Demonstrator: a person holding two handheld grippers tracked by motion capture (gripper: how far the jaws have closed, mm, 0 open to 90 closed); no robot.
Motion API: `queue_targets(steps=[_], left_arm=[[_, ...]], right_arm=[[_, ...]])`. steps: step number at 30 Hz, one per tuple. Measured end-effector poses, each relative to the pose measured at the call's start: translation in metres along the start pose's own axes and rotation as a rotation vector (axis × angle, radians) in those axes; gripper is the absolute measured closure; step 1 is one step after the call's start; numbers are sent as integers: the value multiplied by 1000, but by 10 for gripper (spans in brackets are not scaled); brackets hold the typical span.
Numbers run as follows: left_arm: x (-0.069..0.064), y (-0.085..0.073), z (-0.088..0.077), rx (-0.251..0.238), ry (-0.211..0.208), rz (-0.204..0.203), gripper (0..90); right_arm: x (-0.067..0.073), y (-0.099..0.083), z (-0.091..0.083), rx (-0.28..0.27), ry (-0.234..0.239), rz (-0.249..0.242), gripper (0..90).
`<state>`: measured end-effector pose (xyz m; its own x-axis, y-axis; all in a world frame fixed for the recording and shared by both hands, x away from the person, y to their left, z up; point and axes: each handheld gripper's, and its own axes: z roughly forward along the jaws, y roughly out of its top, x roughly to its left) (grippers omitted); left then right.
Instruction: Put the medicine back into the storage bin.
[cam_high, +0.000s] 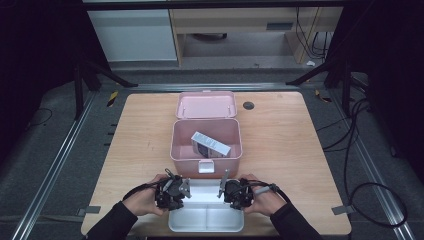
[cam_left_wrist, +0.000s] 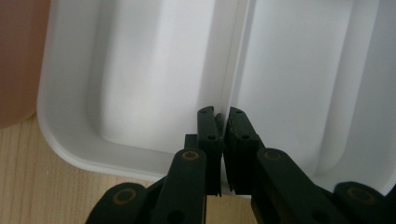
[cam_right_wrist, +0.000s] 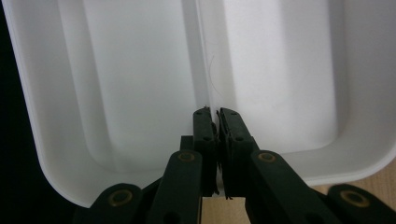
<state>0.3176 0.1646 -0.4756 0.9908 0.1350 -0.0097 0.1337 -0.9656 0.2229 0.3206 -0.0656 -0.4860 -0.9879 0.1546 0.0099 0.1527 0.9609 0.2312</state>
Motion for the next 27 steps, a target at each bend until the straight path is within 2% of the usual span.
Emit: queue_targets(steps=[3, 7, 11, 14, 17, 19, 22, 27], left_arm=[[-5, 2, -8, -10, 4, 12, 858], [-15, 5, -28, -37, 12, 18, 861], [-22, 10, -47, -49, 14, 27, 865], [-22, 16, -69, -63, 43, 40, 870], [-16, 23, -97, -75, 90, 49, 869], [-11, 27, -109, -83, 99, 56, 869], [-1, 32, -125, -90, 111, 57, 870], [22, 42, -144, -96, 135, 66, 876]], right_arm=[[4, 0, -9, 2, 13, -5, 864], [10, -5, -30, -39, 8, -1, 861], [18, -8, -58, -68, 0, -3, 862], [17, -7, -84, -110, -23, -12, 860], [11, -5, -107, -142, -54, -11, 858], [6, -4, -117, -160, -63, -14, 858], [-3, -2, -132, -180, -79, -16, 856], [-28, 3, -154, -198, -118, -24, 850]])
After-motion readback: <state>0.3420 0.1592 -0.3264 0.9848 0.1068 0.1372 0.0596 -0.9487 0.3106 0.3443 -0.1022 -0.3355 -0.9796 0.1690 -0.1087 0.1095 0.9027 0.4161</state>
